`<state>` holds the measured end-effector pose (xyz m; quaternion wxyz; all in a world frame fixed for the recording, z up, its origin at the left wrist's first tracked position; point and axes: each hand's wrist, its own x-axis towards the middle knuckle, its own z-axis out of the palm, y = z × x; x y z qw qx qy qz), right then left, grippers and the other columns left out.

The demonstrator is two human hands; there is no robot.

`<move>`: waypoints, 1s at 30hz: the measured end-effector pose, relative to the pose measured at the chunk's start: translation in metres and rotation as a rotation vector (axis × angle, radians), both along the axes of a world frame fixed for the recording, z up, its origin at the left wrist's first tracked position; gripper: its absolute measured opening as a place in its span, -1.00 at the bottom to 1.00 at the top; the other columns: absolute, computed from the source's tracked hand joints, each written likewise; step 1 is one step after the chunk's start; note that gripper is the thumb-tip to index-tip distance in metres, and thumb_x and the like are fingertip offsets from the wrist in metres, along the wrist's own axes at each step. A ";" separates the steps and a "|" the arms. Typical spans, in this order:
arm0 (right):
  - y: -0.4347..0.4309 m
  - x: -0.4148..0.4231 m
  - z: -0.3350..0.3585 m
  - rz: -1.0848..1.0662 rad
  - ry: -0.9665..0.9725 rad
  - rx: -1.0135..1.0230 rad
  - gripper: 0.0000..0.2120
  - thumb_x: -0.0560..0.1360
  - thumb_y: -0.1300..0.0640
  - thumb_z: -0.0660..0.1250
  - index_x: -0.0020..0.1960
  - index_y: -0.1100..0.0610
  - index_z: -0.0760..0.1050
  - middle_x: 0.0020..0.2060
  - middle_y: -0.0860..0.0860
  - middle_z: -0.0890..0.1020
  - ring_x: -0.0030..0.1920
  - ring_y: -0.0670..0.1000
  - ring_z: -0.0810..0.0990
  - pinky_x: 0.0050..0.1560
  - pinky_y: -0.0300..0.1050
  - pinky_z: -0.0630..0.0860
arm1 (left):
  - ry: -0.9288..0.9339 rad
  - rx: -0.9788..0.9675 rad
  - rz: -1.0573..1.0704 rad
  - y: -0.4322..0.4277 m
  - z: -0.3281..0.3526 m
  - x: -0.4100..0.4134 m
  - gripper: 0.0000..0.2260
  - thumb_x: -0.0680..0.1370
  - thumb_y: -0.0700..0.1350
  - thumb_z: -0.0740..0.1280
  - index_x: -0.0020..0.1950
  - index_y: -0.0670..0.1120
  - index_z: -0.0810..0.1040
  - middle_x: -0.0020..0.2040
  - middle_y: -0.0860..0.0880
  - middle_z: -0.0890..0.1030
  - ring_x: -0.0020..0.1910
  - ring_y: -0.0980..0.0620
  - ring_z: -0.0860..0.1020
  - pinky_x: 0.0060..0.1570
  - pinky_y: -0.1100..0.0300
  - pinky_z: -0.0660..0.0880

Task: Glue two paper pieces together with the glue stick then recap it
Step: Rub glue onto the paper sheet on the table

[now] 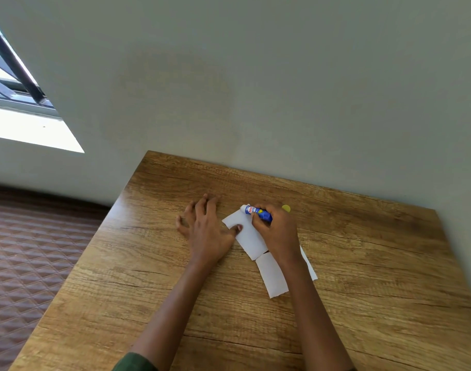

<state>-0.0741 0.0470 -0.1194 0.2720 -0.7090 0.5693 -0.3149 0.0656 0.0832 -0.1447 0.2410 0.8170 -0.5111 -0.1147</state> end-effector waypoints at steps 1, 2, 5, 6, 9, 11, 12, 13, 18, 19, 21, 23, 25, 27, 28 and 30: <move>-0.001 0.000 0.000 -0.012 0.001 -0.002 -0.74 0.49 0.15 0.34 0.16 0.20 0.54 0.01 0.08 0.64 -0.12 -0.11 0.52 -0.26 -0.48 0.34 | -0.003 -0.002 0.000 0.000 0.000 0.000 -0.28 0.31 0.25 0.41 0.39 0.07 0.25 0.47 0.02 0.23 0.47 -0.08 0.05 0.37 -0.18 -0.06; -0.001 0.000 0.001 -0.028 0.002 0.000 -0.74 0.49 0.15 0.34 0.16 0.20 0.54 0.01 0.08 0.64 -0.12 -0.11 0.51 -0.26 -0.48 0.33 | -0.005 -0.004 0.000 0.000 0.000 0.000 -0.28 0.31 0.24 0.41 0.39 0.07 0.25 0.47 0.02 0.23 0.47 -0.08 0.05 0.36 -0.18 -0.06; -0.003 -0.001 -0.001 -0.081 0.012 0.007 -0.72 0.50 0.14 0.33 0.18 0.20 0.53 0.02 0.08 0.63 -0.11 -0.09 0.51 -0.26 -0.47 0.33 | -0.001 -0.008 -0.001 -0.001 0.000 0.000 -0.28 0.31 0.24 0.41 0.38 0.08 0.26 0.47 0.01 0.23 0.47 -0.07 0.05 0.36 -0.18 -0.05; -0.003 -0.001 -0.002 -0.092 0.010 0.004 -0.73 0.50 0.14 0.33 0.17 0.20 0.53 0.02 0.09 0.63 -0.11 -0.09 0.51 -0.26 -0.47 0.33 | -0.003 -0.006 0.001 -0.001 0.000 0.000 -0.28 0.31 0.24 0.41 0.38 0.08 0.25 0.47 0.02 0.23 0.47 -0.07 0.05 0.36 -0.18 -0.05; -0.004 -0.001 -0.005 -0.120 -0.007 -0.004 -0.76 0.49 0.13 0.34 0.13 0.17 0.55 -0.02 0.09 0.63 -0.13 -0.05 0.52 -0.29 -0.43 0.33 | -0.012 0.003 0.004 0.000 -0.001 0.000 -0.28 0.30 0.24 0.41 0.39 0.09 0.25 0.47 0.02 0.23 0.47 -0.07 0.05 0.36 -0.18 -0.05; -0.003 -0.003 -0.004 -0.163 -0.073 0.014 -0.79 0.48 0.13 0.36 0.09 0.15 0.55 -0.05 0.07 0.63 -0.15 -0.05 0.54 -0.29 -0.39 0.38 | -0.010 0.010 0.006 0.000 -0.002 0.000 -0.28 0.31 0.24 0.40 0.39 0.09 0.24 0.47 0.02 0.22 0.47 -0.07 0.04 0.37 -0.18 -0.05; -0.003 -0.005 -0.003 -0.199 -0.144 0.036 -0.81 0.47 0.12 0.38 0.07 0.12 0.56 -0.07 0.04 0.63 -0.17 -0.06 0.55 -0.27 -0.34 0.44 | -0.006 0.010 0.006 0.000 -0.002 0.000 -0.28 0.31 0.24 0.40 0.39 0.09 0.24 0.47 0.02 0.22 0.47 -0.07 0.04 0.37 -0.18 -0.06; -0.002 -0.007 -0.002 -0.245 -0.243 0.073 -0.84 0.45 0.12 0.39 0.03 0.09 0.56 -0.10 0.01 0.63 -0.17 -0.06 0.57 -0.24 -0.26 0.51 | 0.002 0.010 0.003 0.000 -0.002 -0.001 -0.28 0.31 0.24 0.40 0.39 0.09 0.24 0.47 0.02 0.22 0.48 -0.07 0.03 0.37 -0.19 -0.06; -0.003 -0.035 0.018 -0.354 -0.805 0.245 -0.81 0.42 0.19 0.42 0.03 0.09 0.54 -0.10 0.05 0.67 -0.15 -0.09 0.64 -0.10 -0.21 0.56 | 0.000 0.001 -0.024 0.000 0.002 -0.003 -0.31 0.33 0.24 0.39 0.39 0.10 0.25 0.48 0.01 0.20 0.48 -0.09 0.01 0.38 -0.19 -0.09; -0.004 -0.039 0.020 -0.334 -0.827 0.257 -0.79 0.42 0.22 0.41 0.04 0.11 0.52 -0.10 0.03 0.67 -0.15 -0.13 0.64 -0.08 -0.23 0.55 | -0.004 0.000 -0.022 0.001 0.000 0.000 -0.33 0.33 0.24 0.38 0.38 0.10 0.26 0.48 0.01 0.21 0.48 -0.08 0.02 0.38 -0.19 -0.09; -0.003 -0.048 0.020 -0.312 -0.825 0.250 -0.75 0.42 0.23 0.41 0.07 0.12 0.48 -0.08 0.02 0.67 -0.07 -0.11 0.64 0.00 -0.20 0.52 | -0.009 0.000 -0.029 0.002 -0.002 0.003 -0.36 0.34 0.24 0.38 0.36 0.12 0.29 0.47 0.02 0.23 0.47 -0.07 0.02 0.38 -0.19 -0.09; 0.001 -0.060 0.019 -0.308 -0.799 0.227 -0.68 0.43 0.21 0.41 0.16 0.11 0.47 -0.01 0.01 0.66 0.04 -0.09 0.61 0.02 -0.23 0.49 | 0.001 0.001 -0.043 0.003 -0.001 0.002 -0.38 0.34 0.24 0.37 0.35 0.14 0.30 0.47 0.03 0.23 0.47 -0.07 0.01 0.39 -0.19 -0.09; 0.006 -0.072 0.017 -0.317 -0.759 0.203 -0.63 0.44 0.21 0.40 0.23 0.08 0.47 0.01 -0.08 0.65 0.06 -0.16 0.60 -0.01 -0.29 0.47 | 0.010 0.006 -0.051 0.002 0.001 0.002 -0.39 0.34 0.25 0.38 0.34 0.16 0.32 0.47 0.03 0.24 0.47 -0.06 0.01 0.39 -0.18 -0.08; 0.009 -0.084 0.013 -0.373 -0.684 0.161 -0.61 0.43 0.20 0.41 0.24 0.05 0.49 0.03 -0.10 0.65 0.06 -0.15 0.59 0.03 -0.24 0.49 | 0.016 0.008 -0.057 0.003 0.002 0.002 -0.40 0.33 0.26 0.38 0.32 0.17 0.34 0.46 0.02 0.25 0.47 -0.06 0.02 0.38 -0.18 -0.07; 0.011 -0.090 0.011 -0.423 -0.644 0.140 -0.61 0.42 0.20 0.42 0.23 0.05 0.50 0.04 -0.06 0.65 0.07 -0.11 0.59 0.06 -0.17 0.51 | 0.018 0.007 -0.060 0.003 0.002 0.003 -0.41 0.33 0.26 0.38 0.32 0.17 0.35 0.46 0.02 0.26 0.47 -0.07 0.02 0.38 -0.18 -0.07; 0.014 -0.103 0.008 -0.528 -0.582 0.092 -0.62 0.42 0.22 0.43 0.21 0.10 0.50 0.07 0.02 0.63 0.07 -0.03 0.59 0.13 -0.06 0.52 | 0.021 0.006 -0.067 0.003 0.002 0.004 -0.43 0.33 0.27 0.38 0.30 0.17 0.37 0.45 0.02 0.27 0.47 -0.07 0.03 0.38 -0.18 -0.07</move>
